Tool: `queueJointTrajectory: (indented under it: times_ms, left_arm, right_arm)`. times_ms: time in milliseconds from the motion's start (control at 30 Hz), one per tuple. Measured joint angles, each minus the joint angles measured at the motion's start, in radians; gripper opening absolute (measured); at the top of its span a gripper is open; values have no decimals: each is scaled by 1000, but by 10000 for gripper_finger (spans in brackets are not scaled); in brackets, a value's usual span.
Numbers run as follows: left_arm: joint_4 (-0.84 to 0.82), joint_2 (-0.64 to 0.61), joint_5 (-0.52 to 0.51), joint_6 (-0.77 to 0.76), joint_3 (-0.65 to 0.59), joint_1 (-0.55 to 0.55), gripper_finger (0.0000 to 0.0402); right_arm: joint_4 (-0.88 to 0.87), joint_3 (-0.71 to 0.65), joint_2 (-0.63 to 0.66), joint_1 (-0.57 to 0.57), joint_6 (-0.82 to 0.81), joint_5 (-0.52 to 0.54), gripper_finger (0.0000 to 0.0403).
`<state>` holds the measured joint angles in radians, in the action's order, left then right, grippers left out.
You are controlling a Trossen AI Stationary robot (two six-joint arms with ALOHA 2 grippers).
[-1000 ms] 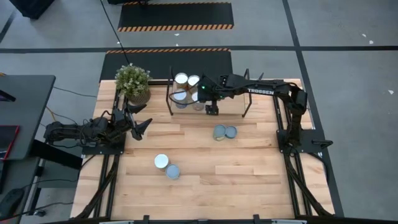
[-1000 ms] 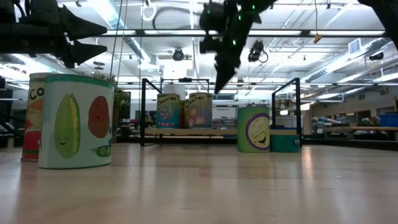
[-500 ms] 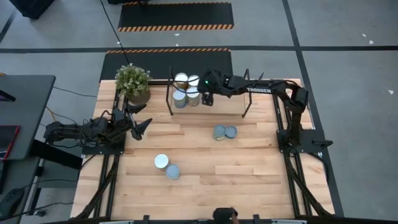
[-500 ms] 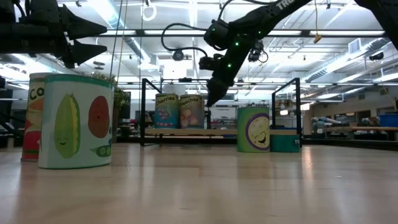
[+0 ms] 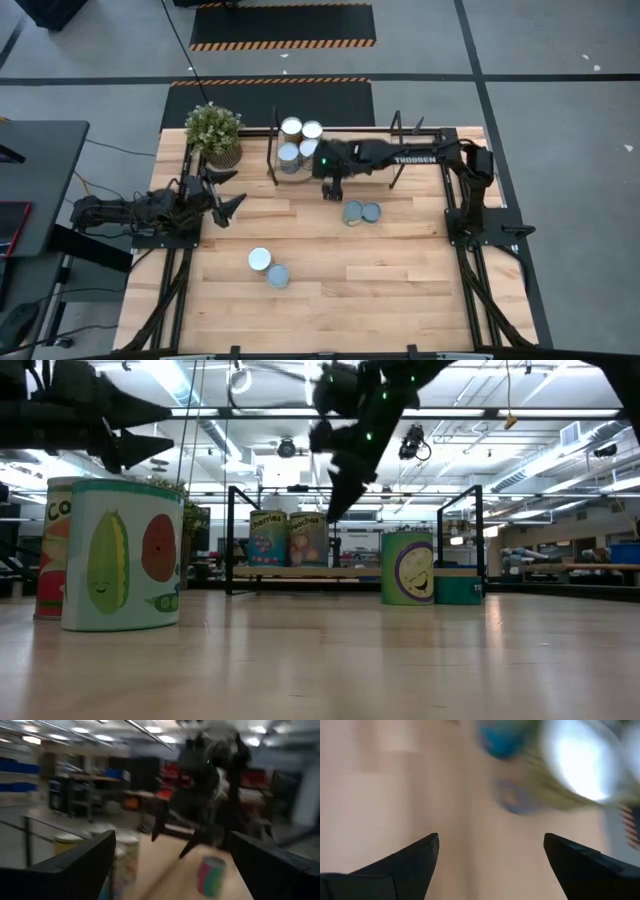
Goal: Pick and place cans onto a shelf
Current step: Put the canned corns on the shelf
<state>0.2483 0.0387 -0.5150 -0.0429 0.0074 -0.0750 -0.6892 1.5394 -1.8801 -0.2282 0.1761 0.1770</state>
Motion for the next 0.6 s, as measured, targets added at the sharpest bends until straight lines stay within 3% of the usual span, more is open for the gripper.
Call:
queueJointTrajectory:
  times_ms: [100, 200, 367, 600]
  left_arm:
    - [-122, 1, 153, -50, 0, -1, 392]
    - [-165, 2, 303, -102, 0, -2, 392]
    - [-285, 27, 449, -144, 70, -16, 390]
    - [-474, 218, 534, -366, 158, -143, 389]
  right_arm:
    - [-3, 0, 0, 81, -5, -8, 368]
    - [-45, 0, 2, 157, -3, 66, 368]
    - [-169, 0, 8, 259, -77, 236, 368]
    - [-170, 0, 8, 361, -195, 223, 368]
